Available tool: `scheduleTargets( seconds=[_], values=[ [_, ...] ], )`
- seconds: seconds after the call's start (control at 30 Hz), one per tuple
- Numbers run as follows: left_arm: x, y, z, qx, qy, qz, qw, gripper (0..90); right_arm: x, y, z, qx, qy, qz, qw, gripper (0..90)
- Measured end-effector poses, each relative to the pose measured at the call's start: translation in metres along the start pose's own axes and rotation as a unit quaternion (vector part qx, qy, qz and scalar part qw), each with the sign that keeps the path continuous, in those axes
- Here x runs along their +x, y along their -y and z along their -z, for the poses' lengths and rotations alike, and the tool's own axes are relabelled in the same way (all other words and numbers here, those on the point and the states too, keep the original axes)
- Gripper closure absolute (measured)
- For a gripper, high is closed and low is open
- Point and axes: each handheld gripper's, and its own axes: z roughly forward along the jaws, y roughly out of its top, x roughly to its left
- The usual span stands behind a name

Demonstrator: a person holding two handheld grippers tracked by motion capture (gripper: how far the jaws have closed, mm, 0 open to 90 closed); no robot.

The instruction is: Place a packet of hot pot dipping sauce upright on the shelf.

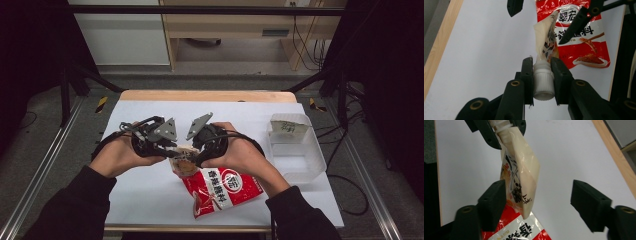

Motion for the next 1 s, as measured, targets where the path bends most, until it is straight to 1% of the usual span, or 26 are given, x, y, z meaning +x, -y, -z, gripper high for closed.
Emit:
scheduleTargets(
  seconds=[0.07, 0.13, 0.17, 0.2, 0.23, 0.3, 0.4, 0.43, 0.47, 0.5, 0.6, 0.7, 0.73, 0.77, 0.8, 0.87, 0.9, 0.93, 1.0],
  values=[
    [0.000, 0.000, 0.000, 0.000, -0.001, 0.001, 1.0000, 74.0, -0.001, 0.000, -0.002, 0.001, -0.006, -0.003, 1.0000, 23.9],
    [0.000, 0.000, -0.001, 0.000, 0.002, -0.001, 1.0000, 73.9, -0.002, 0.000, -0.002, 0.000, -0.010, -0.004, 0.9999, 29.2],
    [0.000, 0.000, -0.001, -0.001, 0.001, -0.001, 1.0000, 73.9, -0.002, 0.000, -0.002, -0.002, -0.011, -0.003, 0.9999, 33.6],
    [0.000, 0.000, -0.001, -0.001, 0.001, -0.001, 1.0000, 73.9, -0.002, 0.000, -0.002, -0.002, -0.011, -0.003, 0.9999, 33.6],
    [0.000, -0.001, -0.001, -0.002, 0.002, -0.001, 1.0000, 73.9, -0.003, 0.000, -0.001, -0.007, -0.018, -0.002, 0.9998, 43.7],
    [0.000, -0.001, -0.002, -0.004, 0.003, 0.000, 1.0000, 73.9, -0.002, 0.000, -0.001, -0.008, -0.022, 0.000, 0.9997, 51.9],
    [0.000, -0.002, -0.001, -0.004, 0.004, -0.002, 1.0000, 73.9, -0.001, 0.000, -0.002, -0.009, -0.032, -0.002, 0.9994, 60.5],
    [0.000, -0.002, -0.001, -0.005, 0.004, -0.001, 1.0000, 73.9, -0.001, 0.000, -0.002, -0.010, -0.034, 0.000, 0.9994, 63.2],
    [0.000, -0.002, -0.001, -0.005, 0.004, -0.001, 1.0000, 73.9, -0.001, 0.000, -0.002, -0.010, -0.034, 0.000, 0.9994, 63.2],
    [0.000, -0.002, -0.001, -0.007, 0.003, 0.000, 1.0000, 73.9, 0.000, 0.000, -0.002, -0.009, -0.037, -0.001, 0.9993, 70.5],
    [0.001, -0.001, 0.000, -0.011, 0.003, 0.001, 0.9999, 73.8, 0.000, -0.001, -0.001, -0.009, -0.043, 0.001, 0.9991, 79.6],
    [0.001, 0.000, 0.000, -0.016, 0.004, 0.003, 0.9999, 73.7, 0.001, -0.002, 0.001, -0.007, -0.043, 0.002, 0.9990, 84.3],
    [0.001, 0.000, 0.000, -0.016, 0.004, 0.003, 0.9999, 73.7, 0.001, -0.002, 0.001, -0.007, -0.043, 0.002, 0.9990, 84.3],
    [0.001, 0.000, -0.001, -0.021, 0.005, 0.005, 0.9997, 73.6, 0.001, -0.003, 0.002, -0.004, -0.044, 0.004, 0.9990, 86.3],
    [0.002, 0.001, -0.001, -0.023, 0.007, 0.007, 0.9997, 73.5, 0.001, -0.004, 0.003, -0.001, -0.039, 0.006, 0.9992, 86.8],
    [0.003, 0.002, -0.001, -0.035, 0.008, 0.013, 0.9993, 73.0, 0.000, -0.006, 0.005, 0.001, -0.038, 0.005, 0.9993, 87.4],
    [0.004, 0.003, -0.001, -0.040, 0.012, 0.015, 0.9990, 72.7, -0.001, -0.006, 0.006, 0.001, -0.037, 0.004, 0.9993, 87.6],
    [0.004, 0.004, -0.001, -0.046, 0.018, 0.015, 0.9987, 71.7, -0.002, -0.007, 0.007, 0.002, -0.035, 0.006, 0.9994, 87.7],
    [0.004, 0.005, -0.001, -0.050, 0.018, 0.017, 0.9984, 64.2, -0.002, -0.008, 0.009, 0.006, -0.033, 0.006, 0.9994, 87.8]
  ],
)
